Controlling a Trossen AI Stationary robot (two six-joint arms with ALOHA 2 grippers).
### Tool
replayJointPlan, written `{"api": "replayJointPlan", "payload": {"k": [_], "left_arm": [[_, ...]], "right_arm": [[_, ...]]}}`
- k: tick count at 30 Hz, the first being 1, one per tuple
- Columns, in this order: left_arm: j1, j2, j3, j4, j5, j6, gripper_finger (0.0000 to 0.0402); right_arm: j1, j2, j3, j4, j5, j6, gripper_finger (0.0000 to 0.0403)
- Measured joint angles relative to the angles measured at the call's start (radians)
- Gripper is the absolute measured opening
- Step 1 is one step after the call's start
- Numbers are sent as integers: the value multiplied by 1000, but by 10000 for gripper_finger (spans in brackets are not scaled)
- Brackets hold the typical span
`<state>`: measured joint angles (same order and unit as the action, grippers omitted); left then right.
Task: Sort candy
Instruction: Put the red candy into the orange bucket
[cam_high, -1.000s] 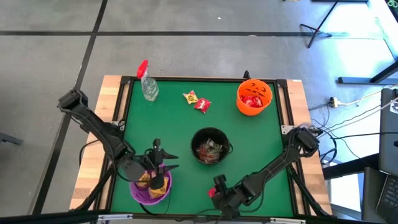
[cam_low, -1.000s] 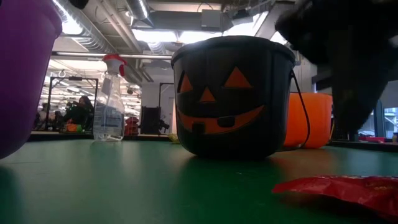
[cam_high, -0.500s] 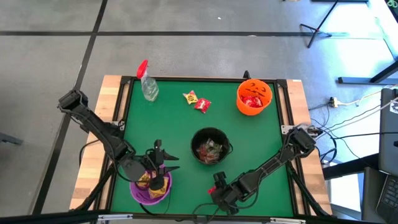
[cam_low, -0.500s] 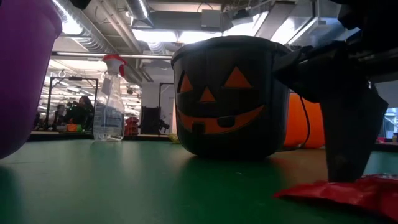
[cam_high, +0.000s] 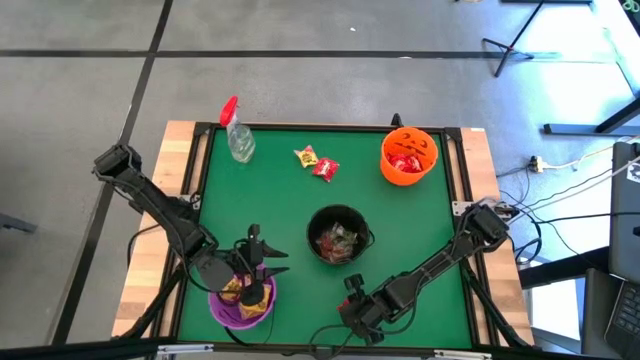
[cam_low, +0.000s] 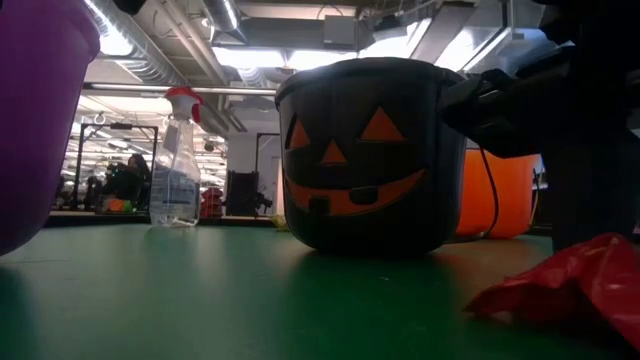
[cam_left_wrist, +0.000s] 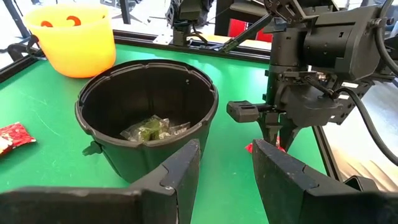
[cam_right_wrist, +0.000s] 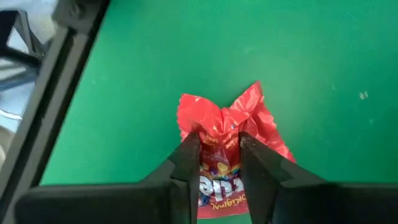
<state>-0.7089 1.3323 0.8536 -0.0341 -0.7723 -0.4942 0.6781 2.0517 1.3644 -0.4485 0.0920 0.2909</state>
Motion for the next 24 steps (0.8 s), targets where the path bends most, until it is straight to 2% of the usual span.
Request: {"api": "replayJointPlan", "payload": {"k": [8,13,24], "left_arm": [[1,0,0,2,0,0,137],[3,0,0,1,0,7,137],[4,0,0,2,0,7,137]], "right_arm": [[1,-67,-5,-59,-3,-3,96],[2,-131,-4,-96,34,-7,98],[2,-287,-2,-74,82,-95,99]]}}
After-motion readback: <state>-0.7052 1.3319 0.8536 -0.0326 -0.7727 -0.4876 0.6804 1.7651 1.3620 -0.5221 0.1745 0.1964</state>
